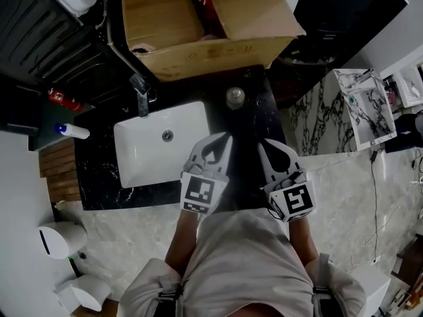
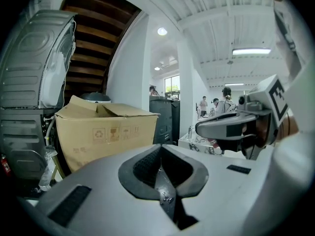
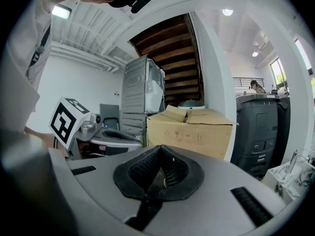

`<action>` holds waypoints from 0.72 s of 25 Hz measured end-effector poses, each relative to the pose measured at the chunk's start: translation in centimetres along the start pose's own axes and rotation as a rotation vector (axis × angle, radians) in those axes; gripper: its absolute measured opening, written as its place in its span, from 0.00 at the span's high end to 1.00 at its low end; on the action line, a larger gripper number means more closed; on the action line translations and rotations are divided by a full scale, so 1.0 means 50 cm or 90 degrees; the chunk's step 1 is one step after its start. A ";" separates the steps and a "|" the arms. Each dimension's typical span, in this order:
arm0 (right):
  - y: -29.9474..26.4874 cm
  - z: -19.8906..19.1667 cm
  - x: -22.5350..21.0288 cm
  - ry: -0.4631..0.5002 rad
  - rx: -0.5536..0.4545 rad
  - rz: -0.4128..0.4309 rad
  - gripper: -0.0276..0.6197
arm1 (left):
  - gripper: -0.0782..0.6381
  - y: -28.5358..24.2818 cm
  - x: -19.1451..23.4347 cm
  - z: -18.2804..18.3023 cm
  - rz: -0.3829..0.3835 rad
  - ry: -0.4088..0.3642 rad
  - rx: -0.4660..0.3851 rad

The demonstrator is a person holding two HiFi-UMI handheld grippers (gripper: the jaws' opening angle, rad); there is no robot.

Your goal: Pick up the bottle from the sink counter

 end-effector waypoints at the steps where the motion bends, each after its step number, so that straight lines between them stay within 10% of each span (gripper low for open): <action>1: -0.005 -0.003 -0.004 -0.001 -0.001 0.001 0.96 | 0.89 -0.006 0.002 -0.003 0.000 0.002 0.003; 18: -0.102 -0.055 -0.074 -0.017 0.029 0.052 0.96 | 0.89 -0.120 0.056 -0.057 0.019 0.023 0.051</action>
Point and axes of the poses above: the fingertips, and each gripper's own axes: y backward along the fingers, x to its left, z out of its top, the point moved 8 cm from there along y, backward along the fingers
